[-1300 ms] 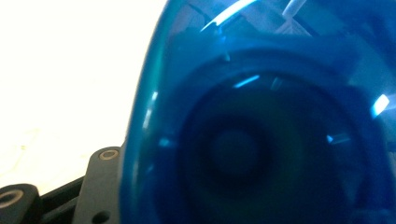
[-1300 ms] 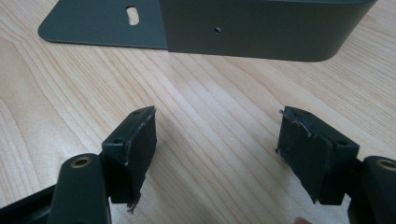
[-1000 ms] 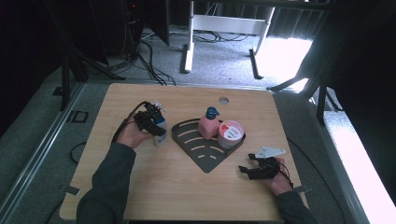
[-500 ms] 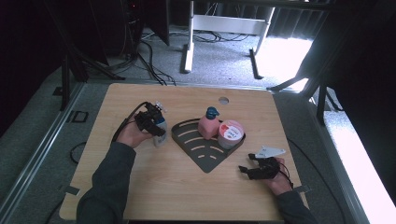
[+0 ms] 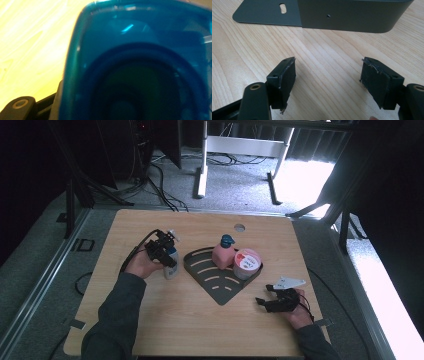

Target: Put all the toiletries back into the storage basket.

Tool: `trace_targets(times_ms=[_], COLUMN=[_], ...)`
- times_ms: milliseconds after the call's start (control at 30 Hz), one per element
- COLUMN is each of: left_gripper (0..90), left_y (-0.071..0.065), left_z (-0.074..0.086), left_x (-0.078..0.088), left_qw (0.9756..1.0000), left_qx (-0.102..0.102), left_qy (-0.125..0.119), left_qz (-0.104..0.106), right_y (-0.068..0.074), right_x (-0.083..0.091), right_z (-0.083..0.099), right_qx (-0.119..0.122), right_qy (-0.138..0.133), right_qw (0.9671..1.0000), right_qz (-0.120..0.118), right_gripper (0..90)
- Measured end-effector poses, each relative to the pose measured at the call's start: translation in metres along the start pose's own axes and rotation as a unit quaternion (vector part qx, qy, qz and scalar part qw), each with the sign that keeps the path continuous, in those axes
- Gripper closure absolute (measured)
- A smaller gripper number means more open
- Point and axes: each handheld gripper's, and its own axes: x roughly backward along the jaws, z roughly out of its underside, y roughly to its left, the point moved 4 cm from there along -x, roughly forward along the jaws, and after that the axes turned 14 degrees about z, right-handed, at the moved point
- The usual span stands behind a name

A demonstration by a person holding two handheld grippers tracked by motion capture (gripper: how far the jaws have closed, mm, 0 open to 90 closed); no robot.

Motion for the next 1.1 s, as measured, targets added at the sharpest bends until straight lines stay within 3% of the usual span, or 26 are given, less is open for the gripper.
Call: trace_targets(times_ms=[100, 200, 433, 1100], left_gripper=[53.1, 52.4, 43.5, 40.9], left_y=[0.0000, -0.0002, 0.0008, 0.0010], left_z=[0.0006, 0.0011, -0.0009, -0.0008], left_x=[0.0004, 0.0009, 0.0000, 0.0041], left_qw=[1.0000, 0.9999, 0.9999, 0.9997], left_qx=[0.003, -0.008, -0.016, -0.020], left_qy=[0.002, 0.008, -0.001, -0.016], left_qz=[0.003, 0.005, -0.003, -0.001], right_y=[0.0001, 0.0000, 0.0002, 0.0001], right_x=[0.0000, 0.0000, 0.0000, 0.0000], right_z=[0.0000, 0.0000, 0.0000, 0.0000], right_qx=[0.000, 0.000, 0.001, 0.000], right_qy=[0.000, 0.000, 0.000, 0.000], right_qw=[1.0000, 1.0000, 1.0000, 1.0000], right_qz=[0.000, 0.000, 0.000, 0.000], right_gripper=[27.8, 27.7, 27.8, 27.7])
